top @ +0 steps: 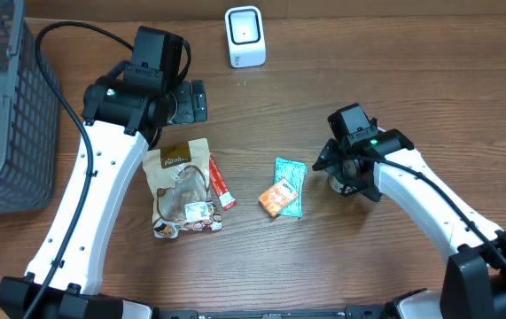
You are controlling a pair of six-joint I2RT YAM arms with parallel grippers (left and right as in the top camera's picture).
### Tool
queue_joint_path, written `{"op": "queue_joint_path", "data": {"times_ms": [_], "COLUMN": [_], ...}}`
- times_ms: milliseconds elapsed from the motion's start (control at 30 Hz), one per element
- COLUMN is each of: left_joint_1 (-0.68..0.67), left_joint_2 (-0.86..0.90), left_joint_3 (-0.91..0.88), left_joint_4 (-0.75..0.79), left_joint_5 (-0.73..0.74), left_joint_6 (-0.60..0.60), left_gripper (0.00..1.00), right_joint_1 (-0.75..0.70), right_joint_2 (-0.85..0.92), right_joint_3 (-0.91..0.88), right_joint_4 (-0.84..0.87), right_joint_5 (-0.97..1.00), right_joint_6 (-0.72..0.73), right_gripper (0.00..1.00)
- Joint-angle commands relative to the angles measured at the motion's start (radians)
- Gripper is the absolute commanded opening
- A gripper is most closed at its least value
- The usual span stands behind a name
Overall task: Scan the item barcode
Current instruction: 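Lower the right gripper around the green-lidded jar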
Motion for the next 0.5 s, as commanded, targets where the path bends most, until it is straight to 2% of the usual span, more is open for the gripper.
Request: {"op": "queue_joint_path", "data": {"times_ms": [0, 33, 67, 133, 233, 367, 400, 467], "left_joint_1": [0.002, 0.002, 0.002, 0.002, 0.002, 0.002, 0.002, 0.002], "left_joint_2": [-0.003, -0.003, -0.003, -0.003, -0.003, -0.003, -0.003, -0.003], "left_joint_3": [0.013, 0.013, 0.013, 0.013, 0.013, 0.013, 0.013, 0.013], "left_joint_4": [0.001, 0.001, 0.001, 0.001, 0.001, 0.001, 0.001, 0.001], "left_joint_5": [-0.013, -0.014, -0.013, -0.014, -0.014, -0.013, -0.014, -0.013], "left_joint_6": [0.019, 0.019, 0.019, 0.019, 0.019, 0.019, 0.019, 0.019], "left_gripper": [1.00, 1.00, 1.00, 1.00, 1.00, 1.00, 1.00, 1.00], "right_joint_1": [-0.002, -0.002, -0.001, -0.002, -0.002, -0.002, -0.002, -0.002], "right_joint_2": [0.006, 0.006, 0.006, 0.006, 0.006, 0.006, 0.006, 0.006], "right_joint_3": [0.023, 0.021, 0.021, 0.019, 0.010, -0.003, -0.003, -0.003], "right_joint_4": [0.009, 0.005, -0.002, -0.019, -0.016, 0.008, 0.006, 0.004], "right_joint_5": [-0.005, -0.005, -0.005, -0.004, -0.004, 0.002, 0.007, 0.006], "right_joint_6": [0.053, 0.054, 0.068, 0.139, 0.217, 0.235, 0.233, 0.191], "right_gripper": [0.93, 0.82, 0.76, 0.72, 0.72, 0.71, 0.68, 0.55]}}
